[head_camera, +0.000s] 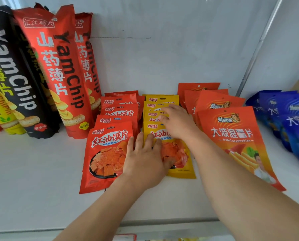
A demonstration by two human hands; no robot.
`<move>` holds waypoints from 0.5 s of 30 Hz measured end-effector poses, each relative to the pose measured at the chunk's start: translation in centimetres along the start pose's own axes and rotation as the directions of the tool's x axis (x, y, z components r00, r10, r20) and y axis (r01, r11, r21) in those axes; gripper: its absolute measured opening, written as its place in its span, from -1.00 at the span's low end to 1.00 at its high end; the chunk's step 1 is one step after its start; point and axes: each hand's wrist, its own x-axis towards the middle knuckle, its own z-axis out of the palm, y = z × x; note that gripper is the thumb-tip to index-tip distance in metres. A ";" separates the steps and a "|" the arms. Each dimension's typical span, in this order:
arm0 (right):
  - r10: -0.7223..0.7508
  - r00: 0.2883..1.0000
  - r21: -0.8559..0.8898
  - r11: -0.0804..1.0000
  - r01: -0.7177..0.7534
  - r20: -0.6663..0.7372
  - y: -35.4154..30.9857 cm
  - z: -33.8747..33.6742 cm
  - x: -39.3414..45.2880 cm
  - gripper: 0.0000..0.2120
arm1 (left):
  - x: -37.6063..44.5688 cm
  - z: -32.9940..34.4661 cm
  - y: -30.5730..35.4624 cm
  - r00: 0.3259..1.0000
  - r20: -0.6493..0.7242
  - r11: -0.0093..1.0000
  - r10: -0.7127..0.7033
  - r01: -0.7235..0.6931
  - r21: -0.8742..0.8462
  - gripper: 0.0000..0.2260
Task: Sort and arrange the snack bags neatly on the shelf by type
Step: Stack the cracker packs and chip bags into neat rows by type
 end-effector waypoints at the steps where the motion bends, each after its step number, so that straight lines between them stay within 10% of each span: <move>1: -0.016 1.000 0.002 1.000 0.016 -0.007 0.2 -0.7 -0.4 -0.56 | 0.1 -0.5 0.4 1.000 -0.021 1.000 -0.003 0.002 -0.030 -0.32; 7: -0.081 0.985 0.123 0.987 0.101 -0.153 4.4 -6.6 -4.4 -0.61 | 2.5 -2.4 5.0 0.981 -0.177 0.920 -0.081 0.005 -0.392 -0.38; 11: 0.163 0.927 0.301 0.952 -0.057 -0.339 11.1 -9.1 -7.6 -0.55 | 6.0 -3.5 9.8 0.981 -0.068 0.611 -0.184 0.060 -0.789 -0.35; 15: 0.408 0.883 0.484 0.836 -0.258 -0.233 16.4 -9.0 -8.2 -0.38 | 8.9 -3.4 13.6 0.953 0.031 0.381 -0.302 0.150 -0.912 -0.24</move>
